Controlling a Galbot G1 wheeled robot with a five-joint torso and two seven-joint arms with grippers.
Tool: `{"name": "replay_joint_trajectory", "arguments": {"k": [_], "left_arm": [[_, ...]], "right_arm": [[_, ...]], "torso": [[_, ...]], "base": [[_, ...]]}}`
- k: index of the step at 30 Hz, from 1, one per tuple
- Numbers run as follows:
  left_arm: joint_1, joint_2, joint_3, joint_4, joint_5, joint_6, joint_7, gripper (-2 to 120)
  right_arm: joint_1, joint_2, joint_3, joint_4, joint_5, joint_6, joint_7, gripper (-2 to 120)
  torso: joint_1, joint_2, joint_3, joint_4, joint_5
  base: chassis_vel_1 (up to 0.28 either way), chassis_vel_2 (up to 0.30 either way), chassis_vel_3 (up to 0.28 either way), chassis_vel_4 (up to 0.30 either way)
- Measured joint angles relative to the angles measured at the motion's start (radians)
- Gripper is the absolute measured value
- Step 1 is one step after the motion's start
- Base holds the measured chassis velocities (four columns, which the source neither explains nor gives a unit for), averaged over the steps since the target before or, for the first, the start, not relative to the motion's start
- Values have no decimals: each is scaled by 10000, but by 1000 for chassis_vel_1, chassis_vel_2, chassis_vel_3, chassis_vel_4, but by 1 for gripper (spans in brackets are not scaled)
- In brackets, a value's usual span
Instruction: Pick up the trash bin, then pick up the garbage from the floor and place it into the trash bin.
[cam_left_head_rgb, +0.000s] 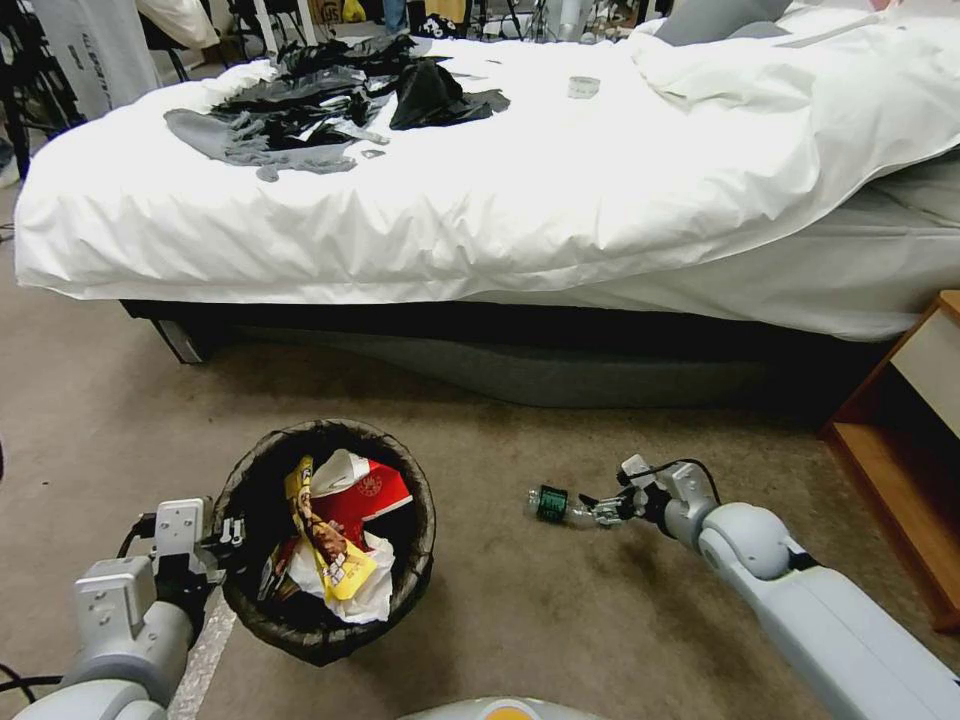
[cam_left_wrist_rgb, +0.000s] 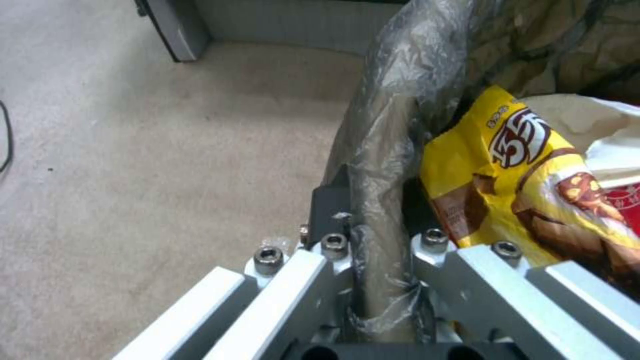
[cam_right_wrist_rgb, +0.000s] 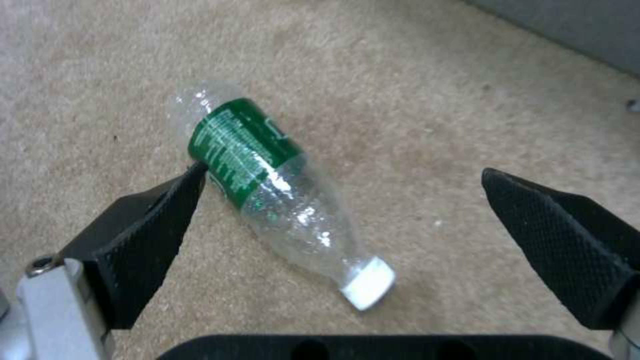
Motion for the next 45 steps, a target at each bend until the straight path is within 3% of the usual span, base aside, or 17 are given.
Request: {"name": "replay_joint_trajectory", "arguments": {"k": [13,30,42,45], "left_arm": [[-47,13,-3,0,8,-1,-9,1],[-7,49,-10,0,7,-1,-7,1],[-13,61,-3,0,4,8,-2,1],[-3,64,-2,0,4,8,0,1]], "right_arm": [[819,657,-1028,-1130,-250,305,126,100],[1470,1654,-1547,-3056,-830,906,232,100],[1623,1882,-1584,-3670,-879,1219,361,100],[1594,1881,-1583,-3628,-890,1302,427,88]], "torso": [[-1,0,0,-1,-2],[0,0,0,0,-1],[0,0,0,0,0],[-1,0,0,0,-1]], "base": [[0,0,0,0],[0,0,0,0],[0,0,0,0],[0,0,0,0]]}}
